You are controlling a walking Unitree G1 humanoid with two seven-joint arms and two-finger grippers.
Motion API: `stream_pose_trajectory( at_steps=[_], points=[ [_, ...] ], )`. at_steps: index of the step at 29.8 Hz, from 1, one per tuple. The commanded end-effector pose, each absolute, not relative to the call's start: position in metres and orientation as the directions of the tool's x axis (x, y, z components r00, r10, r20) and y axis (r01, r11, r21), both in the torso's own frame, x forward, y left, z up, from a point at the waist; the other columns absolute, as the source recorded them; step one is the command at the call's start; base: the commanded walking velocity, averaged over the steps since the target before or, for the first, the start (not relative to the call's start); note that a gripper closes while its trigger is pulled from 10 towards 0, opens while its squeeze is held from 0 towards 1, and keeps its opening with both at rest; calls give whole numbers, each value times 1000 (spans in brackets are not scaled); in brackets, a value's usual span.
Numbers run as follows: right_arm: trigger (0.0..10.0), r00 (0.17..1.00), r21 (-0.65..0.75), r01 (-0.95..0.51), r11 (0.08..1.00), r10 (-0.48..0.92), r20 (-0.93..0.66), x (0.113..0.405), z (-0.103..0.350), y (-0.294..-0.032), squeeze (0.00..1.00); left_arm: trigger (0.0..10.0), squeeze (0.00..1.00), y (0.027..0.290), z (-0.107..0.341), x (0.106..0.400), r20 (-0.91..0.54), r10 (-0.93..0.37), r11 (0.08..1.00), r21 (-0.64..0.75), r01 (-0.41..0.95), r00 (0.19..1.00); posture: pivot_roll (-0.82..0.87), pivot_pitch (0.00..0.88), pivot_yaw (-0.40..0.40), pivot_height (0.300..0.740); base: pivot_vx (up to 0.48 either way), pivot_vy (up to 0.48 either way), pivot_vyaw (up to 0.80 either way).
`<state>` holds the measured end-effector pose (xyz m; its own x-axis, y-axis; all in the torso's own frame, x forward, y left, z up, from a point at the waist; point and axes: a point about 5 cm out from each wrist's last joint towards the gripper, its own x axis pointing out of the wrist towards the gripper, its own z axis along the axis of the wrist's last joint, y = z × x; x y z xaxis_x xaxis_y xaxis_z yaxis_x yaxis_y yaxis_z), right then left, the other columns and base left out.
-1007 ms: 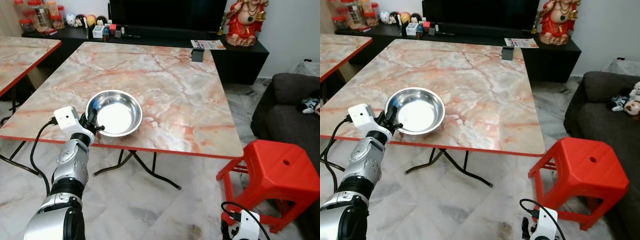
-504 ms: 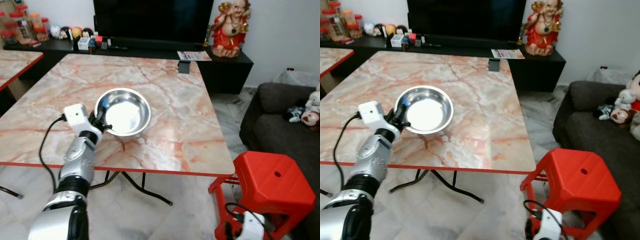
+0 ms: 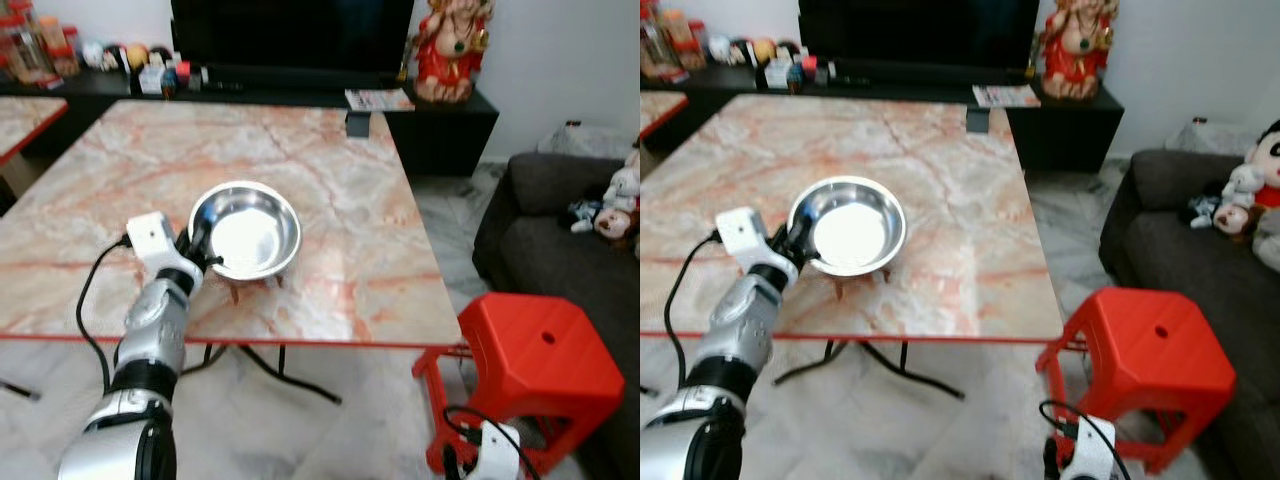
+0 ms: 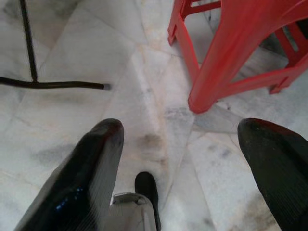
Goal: Setting the table
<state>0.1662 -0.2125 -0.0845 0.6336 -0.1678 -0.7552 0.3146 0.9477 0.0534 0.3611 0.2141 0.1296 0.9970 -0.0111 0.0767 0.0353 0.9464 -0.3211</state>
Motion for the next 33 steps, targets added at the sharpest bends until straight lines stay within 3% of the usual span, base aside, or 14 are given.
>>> stream_pose_trajectory(
  at_steps=[1,18,33],
  points=[
    [10000,630,52,316,947,-169,-758,166,-85,-212,0,10000,0,225,130,362,43,42,941,-336,-25,998,2,0,-58,740,0,0,0],
    [10000,624,47,329,943,-180,-760,162,-86,-215,0,10000,0,231,121,370,-103,119,848,-507,-155,988,-22,0,-52,740,0,0,0],
    [10000,624,46,330,943,-181,-760,161,-86,-216,0,10000,0,251,109,357,-132,172,853,-476,-215,976,-20,0,-51,740,0,0,0]
  ],
)
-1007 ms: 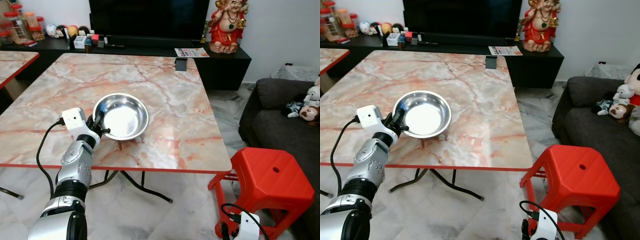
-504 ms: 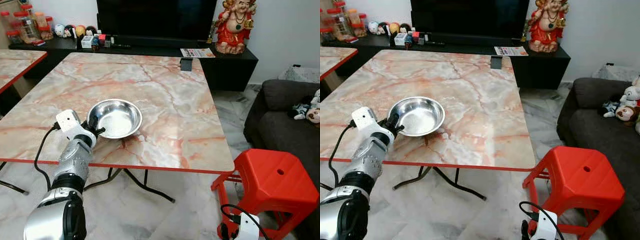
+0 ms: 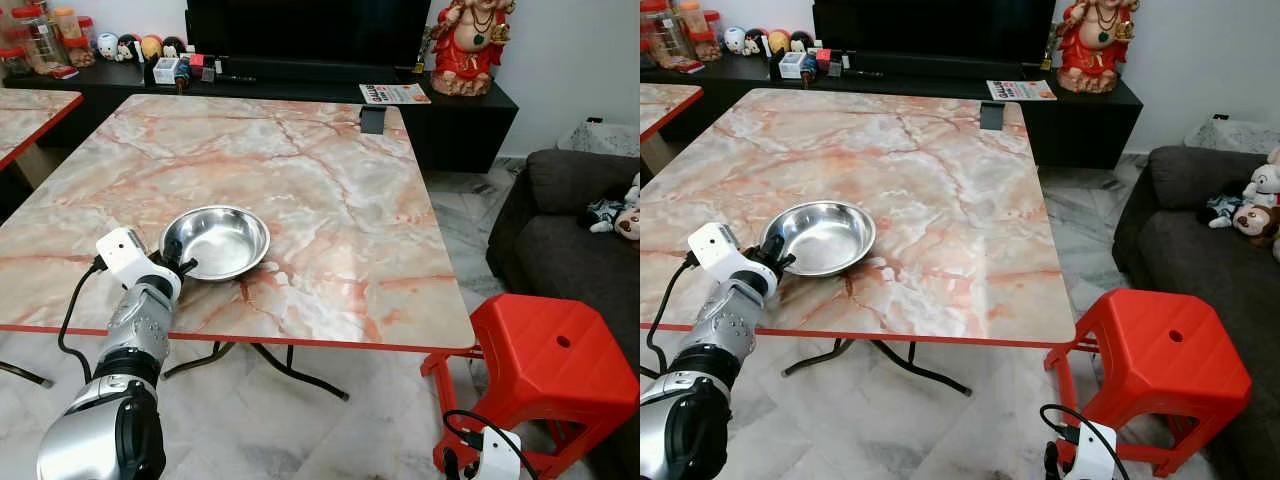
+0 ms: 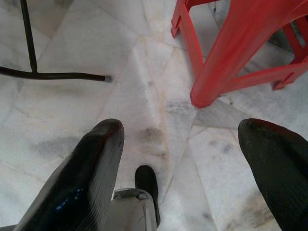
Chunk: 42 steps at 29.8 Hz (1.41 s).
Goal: Setting the table
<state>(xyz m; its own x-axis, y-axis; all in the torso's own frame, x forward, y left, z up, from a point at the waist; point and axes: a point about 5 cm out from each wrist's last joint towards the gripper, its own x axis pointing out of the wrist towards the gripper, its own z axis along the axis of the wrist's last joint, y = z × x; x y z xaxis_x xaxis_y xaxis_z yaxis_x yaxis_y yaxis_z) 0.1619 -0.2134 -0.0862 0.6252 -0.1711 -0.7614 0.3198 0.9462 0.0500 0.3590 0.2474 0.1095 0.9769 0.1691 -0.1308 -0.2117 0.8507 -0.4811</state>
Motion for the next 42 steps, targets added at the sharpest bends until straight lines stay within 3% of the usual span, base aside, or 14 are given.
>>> stream_pose_trajectory(
  at_steps=[1,7,24,25,38,39,42],
  points=[
    [10000,624,46,330,943,-181,-760,160,-86,-215,0,10000,0,253,109,355,-127,152,860,-472,-194,980,-20,0,-51,740,0,0,0],
    [10000,622,45,327,944,-179,-762,160,-87,-215,0,10000,0,256,102,348,-139,103,880,-449,-155,985,-15,0,-50,740,0,0,0],
    [10000,620,46,329,943,-179,-764,158,-87,-214,0,10000,0,260,98,342,-143,144,880,-435,-192,979,-15,0,-49,740,0,0,0],
    [10000,620,46,329,943,-179,-764,159,-87,-214,0,10000,1000,260,98,342,-143,146,880,-433,-194,979,-14,0,-49,740,0,0,0],
    [10000,622,47,324,945,-175,-763,161,-87,-213,0,10000,988,262,100,341,-142,147,885,-424,-194,979,-9,0,-52,740,0,0,0],
    [10000,622,47,324,945,-175,-763,161,-87,-213,0,10000,0,262,101,341,-143,150,886,-421,-197,978,-9,0,-52,740,0,0,0],
    [10000,622,47,324,945,-175,-763,161,-86,-213,0,10000,0,265,100,340,-148,170,886,-410,-216,974,-9,0,-52,740,0,0,0]
  ],
)
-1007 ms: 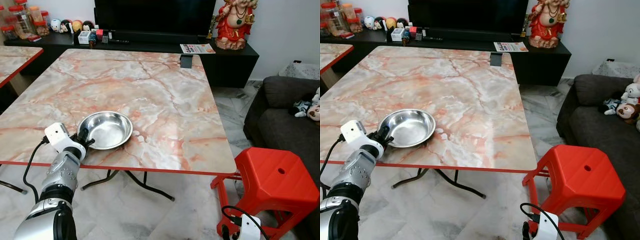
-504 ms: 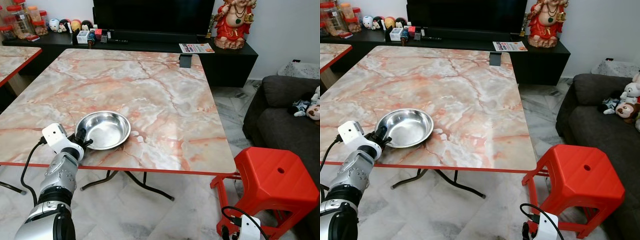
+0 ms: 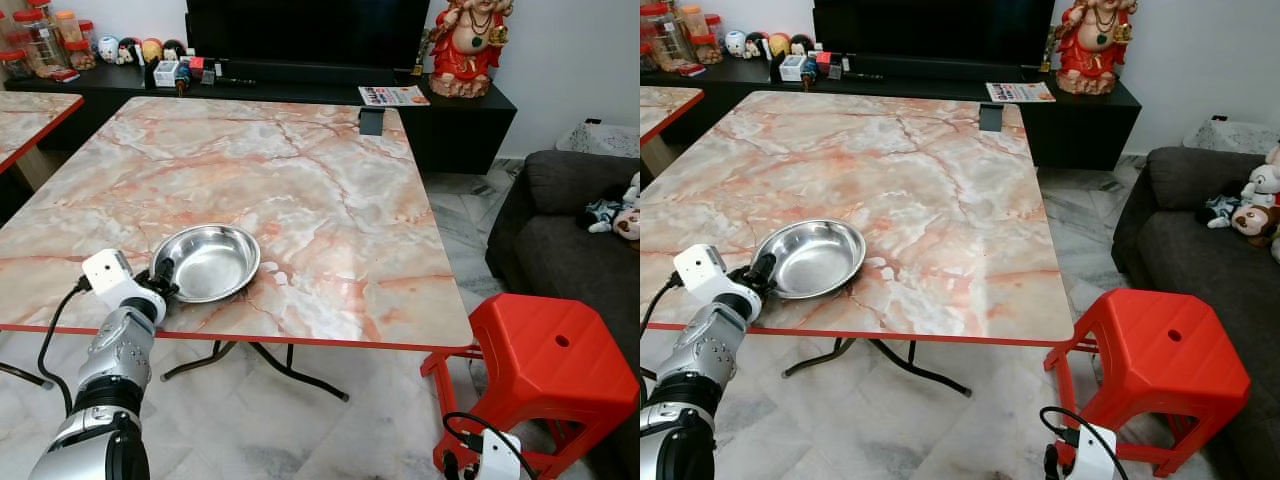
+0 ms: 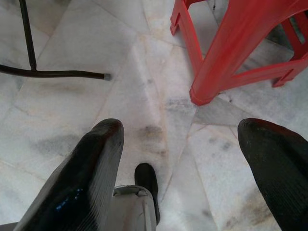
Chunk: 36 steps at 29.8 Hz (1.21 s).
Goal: Setting the table
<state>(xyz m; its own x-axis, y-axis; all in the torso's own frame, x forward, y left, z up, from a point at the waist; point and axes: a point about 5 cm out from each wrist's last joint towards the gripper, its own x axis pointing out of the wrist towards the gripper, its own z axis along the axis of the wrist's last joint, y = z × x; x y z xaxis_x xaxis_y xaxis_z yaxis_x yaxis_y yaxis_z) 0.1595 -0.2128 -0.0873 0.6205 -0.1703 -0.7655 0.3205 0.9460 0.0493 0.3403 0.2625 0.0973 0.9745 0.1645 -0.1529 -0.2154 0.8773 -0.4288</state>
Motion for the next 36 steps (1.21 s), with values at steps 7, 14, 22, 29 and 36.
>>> stream_pose_trajectory(
  at_steps=[7,14,22,29,36],
  points=[
    [10000,622,48,322,946,-173,-763,162,-86,-213,0,10000,0,283,107,334,-101,269,902,-321,-287,958,-1,0,-53,740,0,0,0],
    [10000,623,53,319,946,-167,-764,162,-87,-210,0,10000,0,290,112,324,-6,335,891,-323,-319,942,0,0,-46,740,0,0,0],
    [10000,626,56,323,945,-169,-762,162,-87,-209,0,10000,0,323,110,297,64,519,850,-148,-506,852,0,0,-39,740,0,0,0],
    [10000,625,55,327,943,-173,-761,162,-87,-210,0,10000,0,355,103,269,54,603,789,102,-605,796,7,0,-32,740,0,0,0],
    [10000,625,59,322,945,-165,-763,162,-87,-207,0,10000,0,361,61,247,-153,579,793,334,-510,801,9,0,-30,740,0,0,0]
  ],
)
